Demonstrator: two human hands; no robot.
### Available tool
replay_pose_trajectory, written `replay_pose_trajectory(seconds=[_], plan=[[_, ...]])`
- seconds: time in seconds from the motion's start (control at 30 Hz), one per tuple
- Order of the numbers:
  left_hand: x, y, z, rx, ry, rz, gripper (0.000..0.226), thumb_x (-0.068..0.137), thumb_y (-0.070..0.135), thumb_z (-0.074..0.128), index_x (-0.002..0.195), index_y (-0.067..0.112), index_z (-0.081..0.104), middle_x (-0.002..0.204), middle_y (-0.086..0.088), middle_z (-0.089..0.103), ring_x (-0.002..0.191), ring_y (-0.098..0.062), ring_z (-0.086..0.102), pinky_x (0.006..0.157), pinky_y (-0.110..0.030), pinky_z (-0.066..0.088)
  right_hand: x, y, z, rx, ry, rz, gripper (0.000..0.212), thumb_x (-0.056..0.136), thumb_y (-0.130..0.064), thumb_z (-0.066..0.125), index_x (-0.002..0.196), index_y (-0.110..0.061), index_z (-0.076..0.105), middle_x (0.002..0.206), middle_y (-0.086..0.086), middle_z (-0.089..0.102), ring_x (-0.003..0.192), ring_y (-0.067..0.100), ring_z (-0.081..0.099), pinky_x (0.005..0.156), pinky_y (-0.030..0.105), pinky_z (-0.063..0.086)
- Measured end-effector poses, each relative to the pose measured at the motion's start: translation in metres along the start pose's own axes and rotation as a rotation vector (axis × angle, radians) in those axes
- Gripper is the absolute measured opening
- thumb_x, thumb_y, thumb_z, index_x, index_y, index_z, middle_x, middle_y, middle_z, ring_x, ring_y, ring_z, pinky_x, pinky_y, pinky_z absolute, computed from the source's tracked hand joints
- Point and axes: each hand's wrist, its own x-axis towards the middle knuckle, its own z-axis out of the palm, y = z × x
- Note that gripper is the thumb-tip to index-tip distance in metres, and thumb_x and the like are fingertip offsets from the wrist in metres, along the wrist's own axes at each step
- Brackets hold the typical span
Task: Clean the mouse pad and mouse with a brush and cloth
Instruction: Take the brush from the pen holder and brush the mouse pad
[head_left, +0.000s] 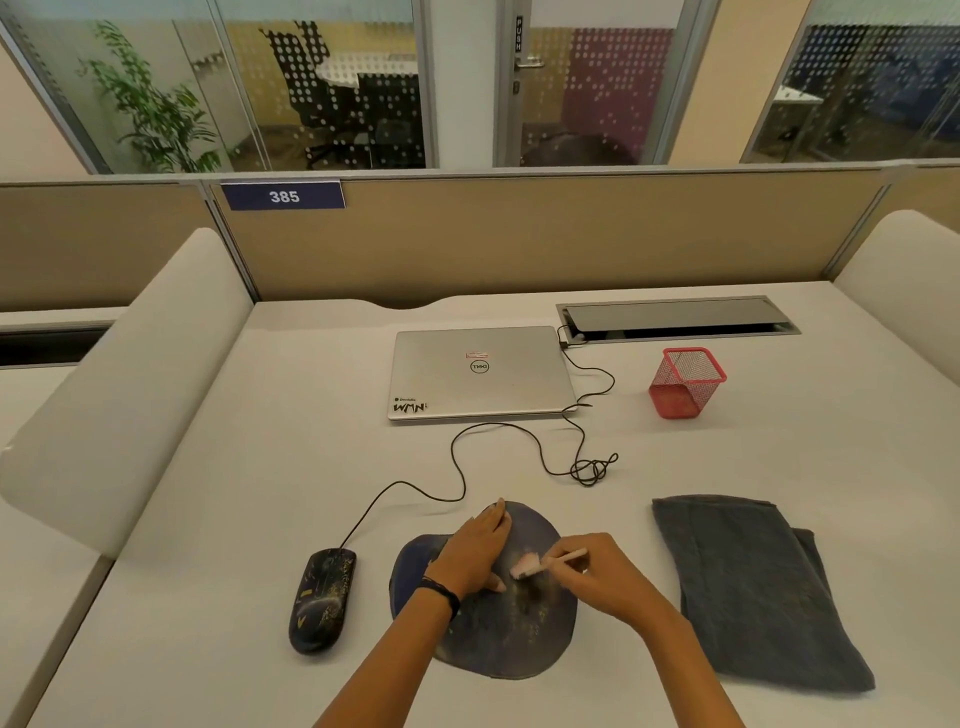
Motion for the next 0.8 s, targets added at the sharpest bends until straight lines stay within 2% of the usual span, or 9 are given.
replay_pose_trajectory(seconds=[0.07, 0.17, 0.23, 0.33, 0.43, 0.63, 0.73, 0.8], plan=[[0.001, 0.0, 0.001, 0.01, 0.011, 0.002, 0.085, 0.088, 0.027, 0.062, 0.15, 0.01, 0.006, 0.158, -0.006, 0.005, 0.144, -0.024, 0.015, 0.119, -0.032, 0.015, -0.002, -0.002, -0.003, 0.0, -0.026, -0.009, 0.017, 0.088, -0.021, 0.057, 0.087, -0.014, 0.071, 0.083, 0.003, 0.069, 0.073, 0.012, 0.058, 0.066, 0.018, 0.048], [0.002, -0.001, 0.001, 0.018, -0.012, 0.007, 0.088, 0.086, 0.026, 0.064, 0.15, 0.009, 0.005, 0.159, -0.007, -0.001, 0.146, -0.024, 0.008, 0.12, -0.032, 0.012, -0.003, -0.003, -0.002, 0.042, 0.077, -0.076, 0.015, 0.089, -0.02, 0.057, 0.093, -0.022, 0.071, 0.086, -0.013, 0.067, 0.083, 0.005, 0.061, 0.068, 0.015, 0.05], [0.003, -0.002, 0.002, 0.033, -0.02, 0.01, 0.089, 0.085, 0.025, 0.066, 0.149, 0.009, 0.006, 0.159, -0.008, -0.003, 0.146, -0.025, 0.007, 0.12, -0.032, 0.012, -0.002, -0.004, 0.003, 0.051, 0.095, -0.095, 0.015, 0.089, -0.019, 0.057, 0.096, -0.024, 0.069, 0.088, -0.018, 0.066, 0.088, 0.003, 0.061, 0.069, 0.014, 0.049], [0.003, -0.002, 0.002, 0.064, -0.008, 0.011, 0.086, 0.086, 0.026, 0.064, 0.149, 0.01, 0.009, 0.159, -0.008, 0.001, 0.145, -0.026, 0.012, 0.119, -0.034, 0.014, -0.005, -0.004, 0.005, 0.008, -0.009, -0.048, 0.016, 0.089, -0.02, 0.055, 0.091, -0.016, 0.071, 0.084, -0.007, 0.067, 0.076, 0.011, 0.06, 0.067, 0.014, 0.049], [0.003, -0.002, 0.002, 0.078, -0.004, 0.012, 0.086, 0.085, 0.027, 0.065, 0.149, 0.01, 0.01, 0.158, -0.008, 0.001, 0.145, -0.026, 0.012, 0.12, -0.036, 0.013, -0.009, -0.007, 0.002, -0.014, -0.107, -0.043, 0.018, 0.084, -0.018, 0.055, 0.082, -0.012, 0.072, 0.079, 0.004, 0.068, 0.068, 0.009, 0.056, 0.064, 0.018, 0.047], [0.004, -0.004, 0.004, 0.1, -0.03, 0.01, 0.088, 0.085, 0.03, 0.065, 0.149, 0.01, 0.009, 0.159, -0.008, -0.001, 0.146, -0.025, 0.006, 0.119, -0.039, 0.009, -0.008, -0.004, 0.0, 0.027, 0.034, -0.124, 0.018, 0.087, -0.015, 0.056, 0.095, -0.021, 0.071, 0.087, -0.01, 0.069, 0.084, 0.007, 0.061, 0.069, 0.017, 0.05], [0.005, -0.005, 0.005, 0.111, -0.015, 0.009, 0.086, 0.086, 0.03, 0.064, 0.149, 0.011, 0.01, 0.159, -0.007, 0.001, 0.145, -0.025, 0.009, 0.118, -0.038, 0.009, -0.01, -0.002, 0.003, -0.032, -0.047, -0.071, 0.017, 0.084, -0.018, 0.055, 0.088, -0.016, 0.072, 0.082, -0.001, 0.069, 0.073, 0.014, 0.06, 0.066, 0.021, 0.048], [0.005, -0.004, 0.005, 0.103, -0.011, 0.006, 0.085, 0.086, 0.031, 0.064, 0.149, 0.011, 0.01, 0.159, -0.007, 0.001, 0.145, -0.025, 0.01, 0.118, -0.038, 0.008, -0.012, -0.004, 0.001, -0.038, -0.105, -0.048, 0.017, 0.083, -0.017, 0.055, 0.082, -0.014, 0.072, 0.074, -0.002, 0.067, 0.065, 0.008, 0.056, 0.062, 0.019, 0.045]])
